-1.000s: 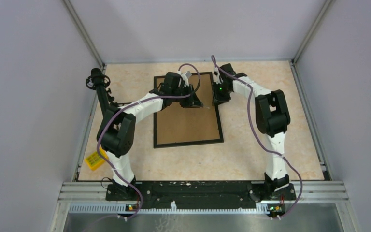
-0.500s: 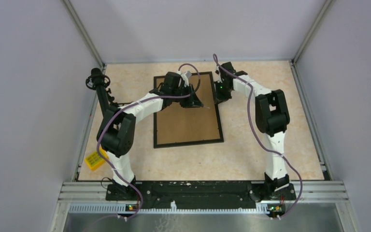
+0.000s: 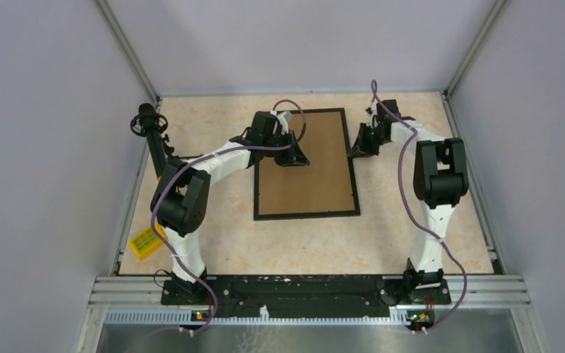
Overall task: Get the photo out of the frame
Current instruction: Adjust the photo frame item on the photo frame, then release the photo frame item from the photo frame.
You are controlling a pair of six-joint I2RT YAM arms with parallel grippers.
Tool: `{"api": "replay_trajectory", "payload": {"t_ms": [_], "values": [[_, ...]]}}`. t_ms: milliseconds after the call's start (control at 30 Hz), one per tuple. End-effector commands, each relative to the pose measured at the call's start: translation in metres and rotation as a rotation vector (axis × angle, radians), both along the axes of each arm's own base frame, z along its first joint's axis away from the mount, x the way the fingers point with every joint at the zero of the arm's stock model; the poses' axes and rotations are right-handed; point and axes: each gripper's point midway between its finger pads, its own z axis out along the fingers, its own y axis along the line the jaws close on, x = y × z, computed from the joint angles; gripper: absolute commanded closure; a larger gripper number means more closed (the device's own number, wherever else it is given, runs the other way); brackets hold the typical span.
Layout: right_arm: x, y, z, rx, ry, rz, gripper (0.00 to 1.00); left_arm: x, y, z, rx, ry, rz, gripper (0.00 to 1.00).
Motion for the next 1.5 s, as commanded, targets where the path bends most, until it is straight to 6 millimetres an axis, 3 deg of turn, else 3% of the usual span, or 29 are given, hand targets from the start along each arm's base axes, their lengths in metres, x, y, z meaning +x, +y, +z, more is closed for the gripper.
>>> {"api": "replay_trajectory", "payload": {"t_ms": [0, 100, 167, 367, 567, 667, 800, 967, 1133, 1300, 1467], "values": [[-0.035, -0.021, -0.017, -0.039, 0.076, -0.002, 0.78, 0.009, -0.004, 0.012, -0.029, -0.048, -0.016, 1.0], [-0.044, -0.019, 0.013, -0.026, -0.014, 0.059, 0.46, 0.007, -0.003, 0.013, -0.03, -0.056, -0.019, 1.0], [-0.058, -0.019, 0.024, -0.027, -0.026, 0.103, 0.37, 0.006, -0.004, 0.015, -0.035, -0.058, -0.024, 1.0], [-0.127, -0.023, 0.011, -0.025, 0.076, 0.245, 0.34, -0.006, -0.011, 0.016, -0.041, -0.077, -0.053, 1.0], [-0.189, -0.005, -0.005, 0.131, 0.2, 0.378, 0.46, -0.014, -0.012, 0.005, -0.044, -0.053, -0.068, 1.0], [-0.203, 0.011, -0.012, 0.218, 0.241, 0.413, 0.51, -0.014, -0.013, 0.005, -0.047, -0.052, -0.067, 1.0], [-0.197, 0.044, -0.013, 0.295, 0.268, 0.453, 0.57, -0.018, -0.014, -0.002, -0.045, -0.031, -0.066, 1.0], [-0.151, 0.072, -0.008, 0.347, 0.197, 0.392, 0.62, -0.021, -0.013, -0.007, -0.049, -0.037, -0.071, 1.0], [-0.12, 0.079, -0.017, 0.333, 0.171, 0.311, 0.7, -0.037, -0.002, -0.016, -0.049, -0.04, -0.115, 1.0], [-0.116, 0.081, -0.027, 0.282, 0.16, 0.298, 0.71, -0.062, 0.005, -0.027, -0.089, -0.019, -0.177, 1.0], [-0.115, 0.077, -0.033, 0.232, 0.144, 0.3, 0.73, -0.071, 0.002, -0.035, -0.13, 0.051, -0.198, 1.0]]}}
